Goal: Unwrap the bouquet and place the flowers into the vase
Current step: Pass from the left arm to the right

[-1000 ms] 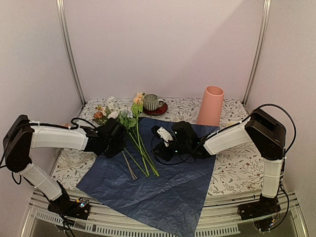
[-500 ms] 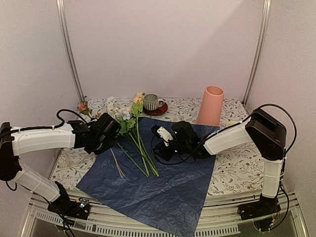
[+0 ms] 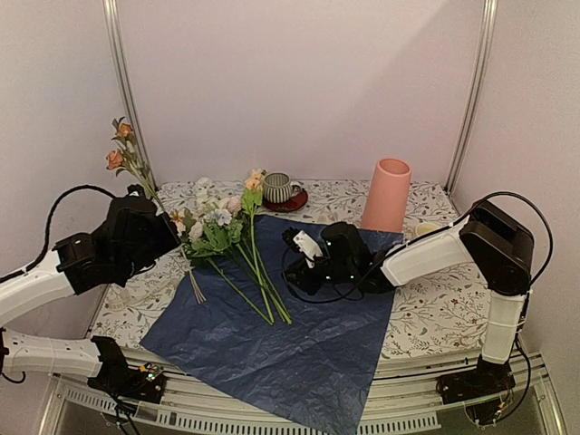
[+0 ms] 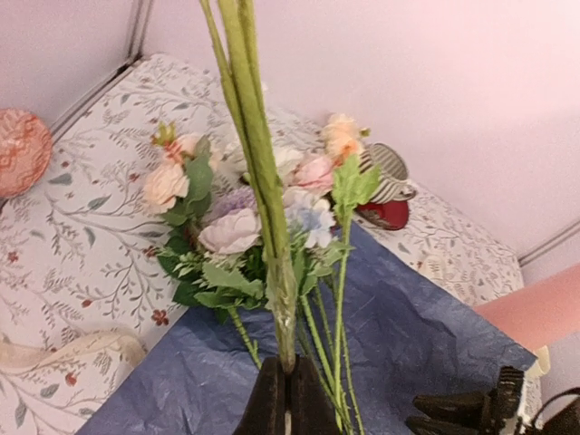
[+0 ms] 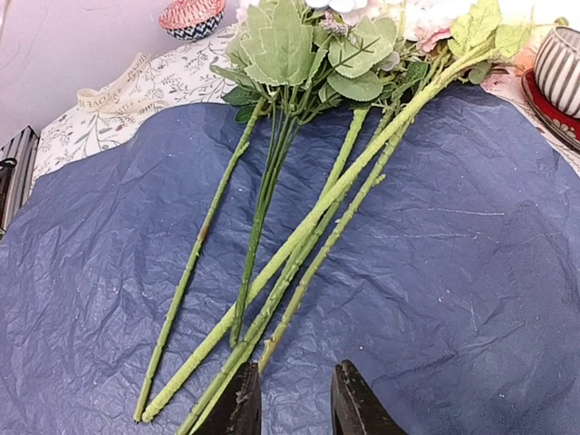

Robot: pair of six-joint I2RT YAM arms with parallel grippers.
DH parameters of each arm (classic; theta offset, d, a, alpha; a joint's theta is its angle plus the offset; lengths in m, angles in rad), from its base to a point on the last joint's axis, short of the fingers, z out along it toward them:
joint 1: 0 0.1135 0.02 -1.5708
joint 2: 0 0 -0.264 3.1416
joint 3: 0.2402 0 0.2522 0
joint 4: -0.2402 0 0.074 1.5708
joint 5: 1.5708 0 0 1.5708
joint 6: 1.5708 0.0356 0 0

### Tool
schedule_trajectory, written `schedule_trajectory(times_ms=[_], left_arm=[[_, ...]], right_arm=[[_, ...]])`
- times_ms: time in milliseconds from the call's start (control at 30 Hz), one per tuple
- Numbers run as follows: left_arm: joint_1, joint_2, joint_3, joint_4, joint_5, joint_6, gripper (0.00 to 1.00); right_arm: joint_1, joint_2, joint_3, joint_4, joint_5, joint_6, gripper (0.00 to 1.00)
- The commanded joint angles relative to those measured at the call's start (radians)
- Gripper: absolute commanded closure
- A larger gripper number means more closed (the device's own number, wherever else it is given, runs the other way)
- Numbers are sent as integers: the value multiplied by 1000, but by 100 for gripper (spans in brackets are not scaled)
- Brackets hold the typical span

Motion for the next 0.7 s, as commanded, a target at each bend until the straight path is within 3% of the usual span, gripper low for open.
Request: schedule_trajectory(times_ms=[0,167,667], left_arm=[[-13,-130,-105,288,127,296,100],[-12,-251,-238,638,427,512,100],[-12,-105,-256,937,811,714,100]], right_arm=[[6,-52,-31,48,8,4,73],[6,-125,-60,68,-23,14,73],[6,-402,19,54,-146,64,64]])
